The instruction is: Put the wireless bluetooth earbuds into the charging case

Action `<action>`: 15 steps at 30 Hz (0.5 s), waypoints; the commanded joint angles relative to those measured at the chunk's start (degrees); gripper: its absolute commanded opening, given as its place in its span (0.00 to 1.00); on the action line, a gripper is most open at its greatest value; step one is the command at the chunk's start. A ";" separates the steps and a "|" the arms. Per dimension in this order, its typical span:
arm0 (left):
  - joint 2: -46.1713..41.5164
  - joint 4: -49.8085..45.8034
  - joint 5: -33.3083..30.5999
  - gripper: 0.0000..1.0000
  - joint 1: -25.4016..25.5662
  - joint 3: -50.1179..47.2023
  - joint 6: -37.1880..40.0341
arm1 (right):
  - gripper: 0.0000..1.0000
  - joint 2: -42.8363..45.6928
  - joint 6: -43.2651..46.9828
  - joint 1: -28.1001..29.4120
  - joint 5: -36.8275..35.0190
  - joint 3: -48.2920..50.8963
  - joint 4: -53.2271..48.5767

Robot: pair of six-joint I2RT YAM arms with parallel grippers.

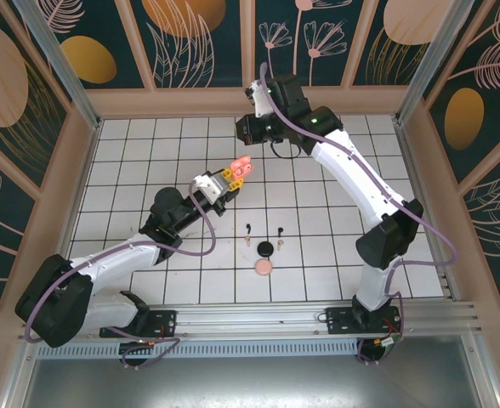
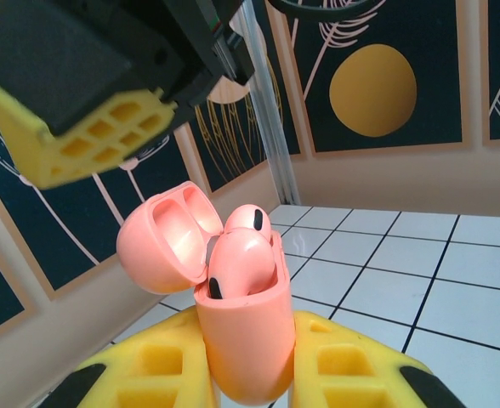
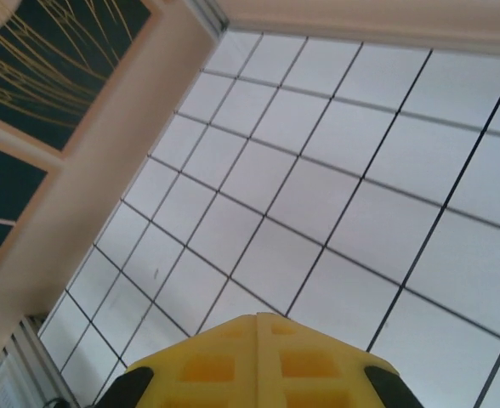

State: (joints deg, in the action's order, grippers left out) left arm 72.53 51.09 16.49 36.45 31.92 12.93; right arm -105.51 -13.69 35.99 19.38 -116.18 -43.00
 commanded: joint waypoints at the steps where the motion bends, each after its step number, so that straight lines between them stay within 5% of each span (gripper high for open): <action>1: 0.84 1.73 0.40 0.00 0.21 1.19 1.22 | 0.05 -1.27 2.12 0.24 2.21 -1.66 -6.97; 15: 3.32 4.40 -1.98 0.00 0.25 2.27 -1.53 | 0.00 14.15 0.96 4.93 -0.38 20.73 -2.00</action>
State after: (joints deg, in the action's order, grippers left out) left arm 75.88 50.11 16.45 36.86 31.97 12.86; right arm -97.27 -11.07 38.94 17.19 -100.57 -45.17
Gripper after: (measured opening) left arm 0.195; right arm 0.057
